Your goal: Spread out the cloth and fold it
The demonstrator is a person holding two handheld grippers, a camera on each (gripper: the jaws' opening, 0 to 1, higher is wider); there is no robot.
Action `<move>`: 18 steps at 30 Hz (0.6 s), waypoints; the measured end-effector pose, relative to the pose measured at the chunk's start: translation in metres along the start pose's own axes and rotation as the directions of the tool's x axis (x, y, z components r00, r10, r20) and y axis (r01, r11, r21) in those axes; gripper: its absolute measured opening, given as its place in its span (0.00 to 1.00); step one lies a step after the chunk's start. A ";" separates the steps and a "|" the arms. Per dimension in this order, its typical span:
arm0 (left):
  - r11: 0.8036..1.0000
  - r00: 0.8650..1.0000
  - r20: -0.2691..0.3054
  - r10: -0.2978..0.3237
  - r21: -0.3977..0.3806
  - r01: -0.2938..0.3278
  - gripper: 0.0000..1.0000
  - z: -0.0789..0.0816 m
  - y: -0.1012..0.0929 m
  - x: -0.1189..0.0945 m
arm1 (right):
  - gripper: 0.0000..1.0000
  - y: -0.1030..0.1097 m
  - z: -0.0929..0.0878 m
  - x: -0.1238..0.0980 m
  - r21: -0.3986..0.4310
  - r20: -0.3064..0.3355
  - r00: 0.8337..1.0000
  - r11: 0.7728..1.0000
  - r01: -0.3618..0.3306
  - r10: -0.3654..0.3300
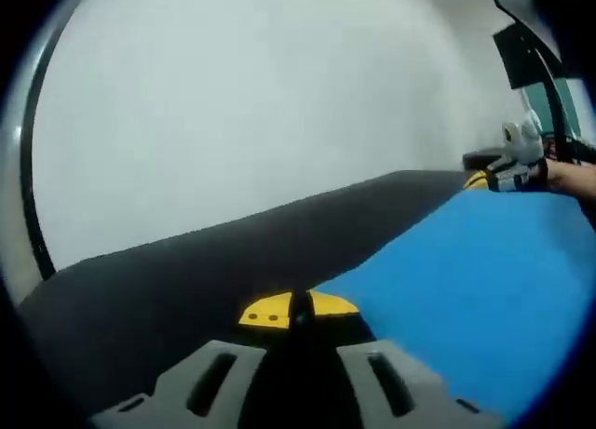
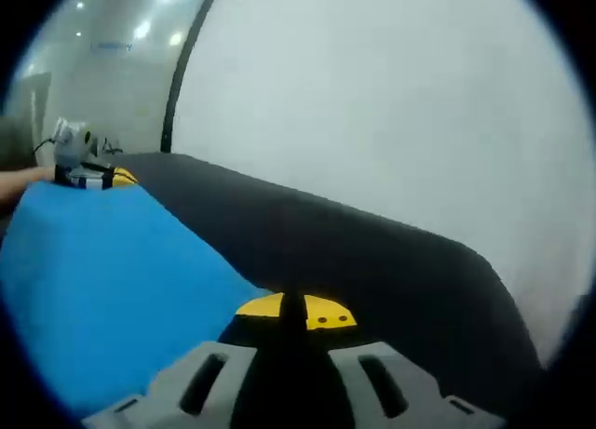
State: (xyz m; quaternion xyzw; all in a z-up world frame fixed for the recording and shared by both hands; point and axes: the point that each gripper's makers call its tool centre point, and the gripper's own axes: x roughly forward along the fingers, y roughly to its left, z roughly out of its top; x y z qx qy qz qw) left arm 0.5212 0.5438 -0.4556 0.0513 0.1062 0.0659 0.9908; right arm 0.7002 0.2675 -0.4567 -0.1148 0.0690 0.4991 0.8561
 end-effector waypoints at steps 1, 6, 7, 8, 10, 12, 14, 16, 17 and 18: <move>0.999 1.000 0.016 0.015 -0.052 -0.014 0.15 0.004 0.007 -0.002 | 0.09 -0.006 0.005 -0.001 0.036 0.022 1.000 0.999 0.002 -0.003; 0.943 0.971 0.229 0.062 -0.331 0.018 0.15 0.043 0.036 -0.031 | 0.14 -0.042 0.044 -0.036 0.307 0.227 0.968 0.951 0.033 -0.107; 0.926 0.949 0.305 0.081 -0.374 0.041 0.15 0.053 0.042 -0.041 | 0.14 -0.038 0.058 -0.045 0.332 0.279 0.957 0.943 -0.013 -0.085; 0.915 0.925 0.371 0.089 -0.398 0.071 0.15 0.063 0.047 -0.051 | 0.14 -0.032 0.072 -0.054 0.337 0.325 0.944 0.940 -0.051 -0.065; 0.878 0.873 0.477 0.100 -0.455 0.148 0.15 0.077 0.055 -0.072 | 0.14 0.009 0.109 -0.074 0.245 0.408 0.912 0.958 -0.147 0.035; 0.831 0.866 0.477 0.150 -0.535 0.151 0.16 0.078 0.062 -0.093 | 0.17 0.068 0.132 -0.084 0.053 0.404 0.894 0.971 -0.233 0.193; 0.860 0.872 0.480 0.095 -0.481 0.171 0.16 0.081 0.056 -0.110 | 0.25 0.124 0.138 -0.087 -0.097 0.343 0.879 0.943 -0.317 0.331; 0.889 0.877 0.480 0.016 -0.409 0.208 0.16 0.085 0.043 -0.128 | 0.27 0.175 0.139 -0.092 -0.160 0.300 0.856 0.907 -0.390 0.421; 0.900 0.882 0.472 -0.014 -0.378 0.217 0.17 0.086 0.039 -0.141 | 0.27 0.206 0.136 -0.098 -0.204 0.283 0.836 0.881 -0.428 0.471; 0.915 0.879 0.475 -0.041 -0.335 0.224 0.19 0.087 0.039 -0.157 | 0.27 0.233 0.130 -0.100 -0.239 0.249 0.829 0.861 -0.448 0.501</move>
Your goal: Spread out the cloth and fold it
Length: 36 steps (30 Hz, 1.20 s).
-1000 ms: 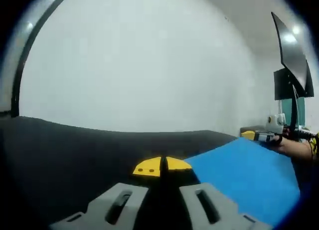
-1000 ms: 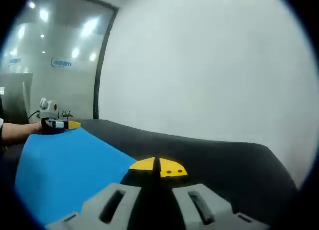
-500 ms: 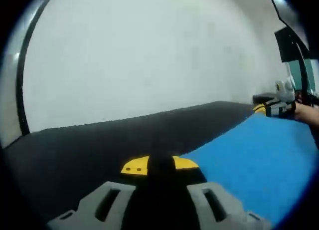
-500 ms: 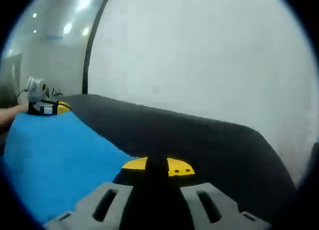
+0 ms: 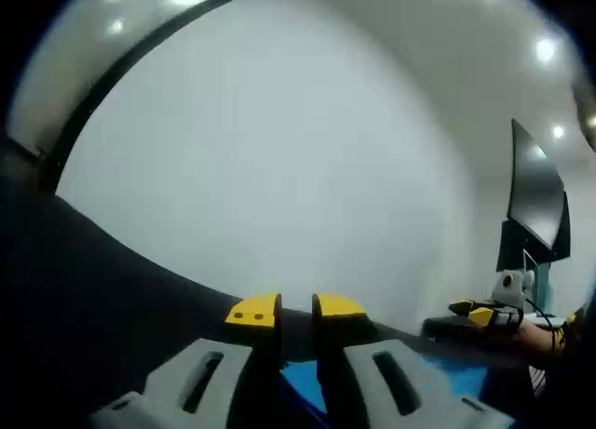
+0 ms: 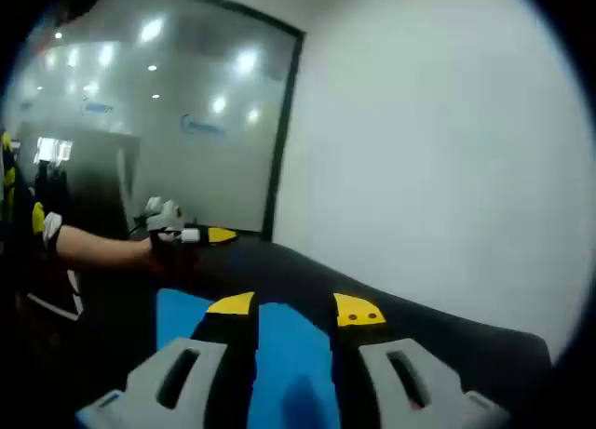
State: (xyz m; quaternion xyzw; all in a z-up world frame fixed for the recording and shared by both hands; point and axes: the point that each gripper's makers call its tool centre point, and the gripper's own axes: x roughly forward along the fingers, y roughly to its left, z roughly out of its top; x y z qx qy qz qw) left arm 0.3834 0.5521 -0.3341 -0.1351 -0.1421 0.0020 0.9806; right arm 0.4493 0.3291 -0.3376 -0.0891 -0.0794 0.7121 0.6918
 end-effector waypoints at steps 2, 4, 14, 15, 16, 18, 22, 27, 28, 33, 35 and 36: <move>0.999 1.000 0.003 -0.015 0.035 0.014 0.28 0.009 -0.013 -0.025 | 0.27 0.038 -0.008 0.018 -0.097 -0.056 0.996 0.993 -0.071 0.066; 0.998 1.000 0.006 -0.028 0.058 0.028 0.39 0.016 -0.022 -0.046 | 0.27 0.073 -0.021 0.035 -0.197 -0.110 0.987 0.970 -0.139 0.119; 0.901 0.927 -0.345 -0.145 0.342 0.268 0.42 -0.061 -0.078 -0.119 | 0.30 0.135 -0.077 0.091 -0.447 -0.332 0.941 0.866 -0.222 0.069; 0.897 0.913 -0.371 -0.169 0.326 0.299 0.42 -0.070 -0.086 -0.123 | 0.30 0.132 -0.081 0.093 -0.477 -0.345 0.937 0.851 -0.221 0.050; 0.895 0.903 -0.387 -0.185 0.314 0.318 0.42 -0.078 -0.091 -0.125 | 0.28 0.130 -0.083 0.097 -0.514 -0.347 0.937 0.829 -0.219 0.033; 0.890 0.897 -0.397 -0.194 0.312 0.331 0.42 -0.086 -0.096 -0.124 | 0.23 0.122 -0.085 0.102 -0.590 -0.349 0.937 0.782 -0.198 -0.026; 0.853 0.866 -0.469 -0.174 0.368 0.371 0.42 -0.105 -0.097 -0.121 | 0.04 0.120 -0.091 0.103 -0.612 -0.363 0.932 0.757 -0.229 -0.011; 0.819 0.844 -0.519 -0.134 0.422 0.389 0.46 -0.123 -0.090 -0.106 | 0.04 0.113 -0.063 0.094 -0.408 -0.315 0.947 0.893 -0.192 0.060; 0.820 0.845 -0.520 -0.124 0.426 0.382 0.46 -0.125 -0.084 -0.101 | 0.04 0.109 -0.057 0.094 -0.395 -0.303 0.951 0.899 -0.187 0.065; 0.775 0.868 -0.489 -0.082 0.516 0.364 0.48 -0.118 -0.076 -0.070 | 0.04 0.101 -0.030 0.084 -0.324 -0.266 0.961 0.931 -0.169 0.082; 0.747 0.881 -0.464 -0.088 0.555 0.367 0.49 -0.112 -0.081 -0.059 | 0.04 0.103 -0.022 0.077 -0.309 -0.264 0.960 0.934 -0.176 0.094; 0.728 0.884 -0.457 -0.099 0.572 0.377 0.50 -0.110 -0.083 -0.054 | 0.04 0.104 -0.020 0.075 -0.302 -0.264 0.959 0.936 -0.180 0.099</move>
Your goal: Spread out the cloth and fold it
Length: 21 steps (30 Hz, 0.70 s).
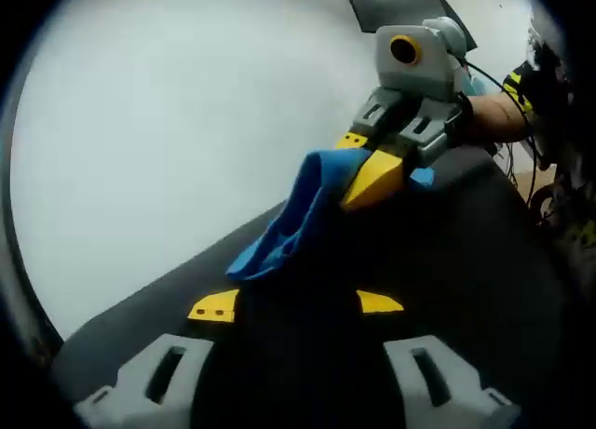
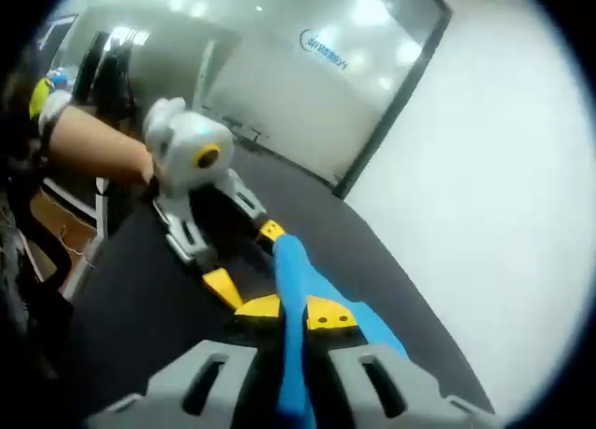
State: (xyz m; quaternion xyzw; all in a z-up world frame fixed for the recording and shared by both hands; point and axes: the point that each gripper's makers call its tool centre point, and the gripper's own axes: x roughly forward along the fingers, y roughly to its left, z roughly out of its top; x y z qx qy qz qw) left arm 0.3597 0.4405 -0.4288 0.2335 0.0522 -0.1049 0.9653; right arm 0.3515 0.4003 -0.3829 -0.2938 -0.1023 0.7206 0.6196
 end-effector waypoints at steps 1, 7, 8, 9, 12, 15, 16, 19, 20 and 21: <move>1.000 1.000 0.015 0.002 0.031 -0.003 0.53 0.004 0.000 0.003 | 0.04 0.001 0.001 -0.003 0.005 0.005 1.000 1.000 -0.005 0.005; 0.996 0.997 0.060 -0.046 0.083 0.041 0.58 0.004 -0.007 0.025 | 0.04 0.008 0.008 -0.022 0.065 0.048 0.997 0.996 -0.058 0.055; 0.993 0.998 0.026 -0.060 0.099 0.057 0.57 0.000 -0.009 0.024 | 0.04 0.009 0.010 -0.024 0.085 0.054 0.996 0.994 -0.071 0.067; 0.992 0.999 0.010 -0.052 0.112 0.051 0.57 -0.004 -0.007 0.027 | 0.04 0.011 0.012 -0.027 0.106 0.058 0.995 0.991 -0.083 0.077; 0.992 0.998 0.035 -0.057 0.117 0.053 0.55 -0.005 -0.006 0.031 | 0.04 0.012 0.020 -0.040 0.125 0.080 0.992 0.986 -0.109 0.100; 0.988 0.998 0.038 -0.055 0.147 0.049 0.55 -0.005 -0.005 0.033 | 0.04 0.010 0.026 -0.052 0.126 0.094 0.989 0.984 -0.124 0.112; 0.987 0.998 0.033 -0.055 0.154 0.050 0.55 -0.007 -0.002 0.039 | 0.04 0.010 0.029 -0.056 0.126 0.102 0.988 0.984 -0.129 0.117; 0.985 0.997 0.040 -0.067 0.162 0.060 0.51 -0.002 -0.003 0.041 | 0.04 0.007 0.038 -0.069 0.126 0.133 0.983 0.982 -0.142 0.125; 0.984 0.997 0.041 -0.070 0.165 0.063 0.49 -0.001 -0.003 0.043 | 0.04 0.006 0.041 -0.074 0.128 0.144 0.982 0.981 -0.144 0.125; 0.983 0.996 0.041 -0.074 0.172 0.066 0.47 -0.001 -0.004 0.044 | 0.04 0.004 0.044 -0.078 0.128 0.155 0.980 0.981 -0.144 0.124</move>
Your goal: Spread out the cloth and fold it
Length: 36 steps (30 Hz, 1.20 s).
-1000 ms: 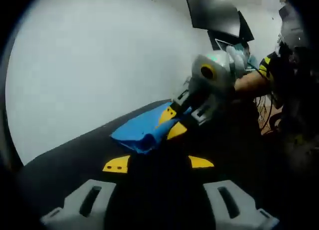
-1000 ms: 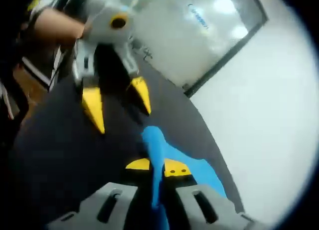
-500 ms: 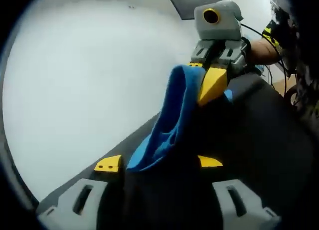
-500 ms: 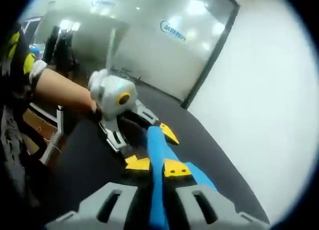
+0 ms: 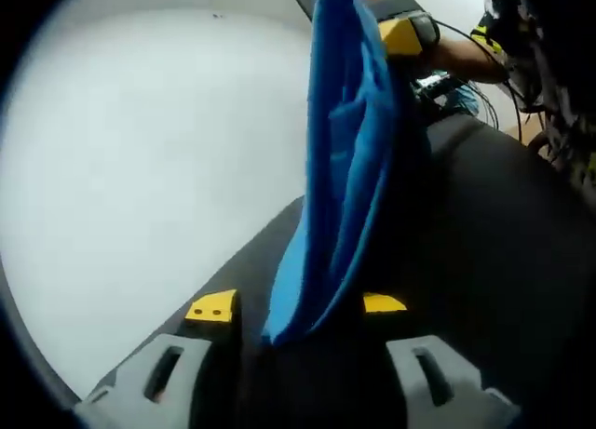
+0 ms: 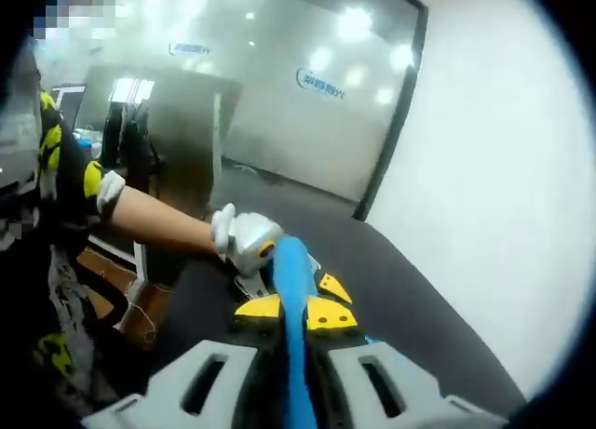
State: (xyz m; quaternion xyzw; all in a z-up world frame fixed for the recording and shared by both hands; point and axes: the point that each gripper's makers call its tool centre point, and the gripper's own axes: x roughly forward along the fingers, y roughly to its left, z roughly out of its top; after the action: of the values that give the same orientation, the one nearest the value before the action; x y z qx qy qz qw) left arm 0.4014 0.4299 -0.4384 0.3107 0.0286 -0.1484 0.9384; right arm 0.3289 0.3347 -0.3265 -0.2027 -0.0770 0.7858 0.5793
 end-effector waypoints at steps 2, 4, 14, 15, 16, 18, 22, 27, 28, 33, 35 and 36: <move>1.000 1.000 -0.007 -0.011 0.027 0.011 0.41 0.000 -0.003 0.002 | 0.04 -0.002 0.006 -0.007 0.001 0.019 1.000 1.000 0.003 -0.003; 0.998 1.000 -0.006 -0.024 0.066 0.025 0.37 0.002 -0.007 0.003 | 0.04 -0.006 0.009 -0.014 0.000 0.028 1.000 1.000 0.008 -0.008; 0.994 0.992 0.063 -0.112 0.020 0.111 0.25 0.027 -0.027 0.002 | 0.04 -0.024 0.022 -0.041 0.010 0.092 0.995 0.999 0.048 -0.049; 0.992 0.990 0.061 -0.126 0.003 0.126 0.20 0.031 -0.035 0.001 | 0.04 -0.025 0.023 -0.043 0.009 0.098 0.994 0.999 0.051 -0.052; 0.991 0.989 0.060 -0.133 -0.005 0.134 0.14 0.032 -0.035 0.000 | 0.04 -0.026 0.025 -0.045 0.010 0.106 0.993 0.998 0.054 -0.055; 0.985 0.987 0.065 -0.150 -0.073 0.154 0.08 0.038 -0.031 -0.006 | 0.04 -0.029 0.030 -0.051 0.007 0.117 0.991 0.998 0.062 -0.062; 0.967 0.982 0.103 -0.160 -0.185 0.177 0.07 0.073 -0.010 -0.029 | 0.04 -0.044 0.046 -0.071 -0.019 0.154 0.983 0.995 0.099 -0.095; 0.955 0.977 0.156 -0.145 -0.235 0.180 0.05 0.124 0.017 -0.052 | 0.04 -0.073 0.069 -0.102 0.035 0.240 0.961 0.990 0.136 -0.141; 0.952 0.976 0.160 -0.148 -0.244 0.184 0.05 0.130 0.018 -0.054 | 0.04 -0.078 0.073 -0.108 0.047 0.256 0.956 0.989 0.137 -0.145; 0.952 0.977 0.129 -0.169 -0.233 0.196 0.05 0.169 0.031 -0.063 | 0.04 -0.092 0.089 -0.127 0.084 0.303 0.945 0.991 0.104 -0.125; 0.951 0.976 0.101 -0.191 -0.229 0.210 0.05 0.185 0.038 -0.066 | 0.04 -0.095 0.098 -0.135 0.081 0.317 0.941 0.992 0.096 -0.117; 0.947 0.972 0.091 -0.218 -0.219 0.234 0.05 0.194 0.041 -0.068 | 0.04 -0.098 0.103 -0.139 0.089 0.329 0.937 0.992 0.092 -0.116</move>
State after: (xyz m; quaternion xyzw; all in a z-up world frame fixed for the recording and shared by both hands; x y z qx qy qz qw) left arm 0.3408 0.3636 -0.2486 0.1905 0.0500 -0.2608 0.9451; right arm 0.4072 0.2463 -0.1662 -0.0414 -0.1562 0.7794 0.6054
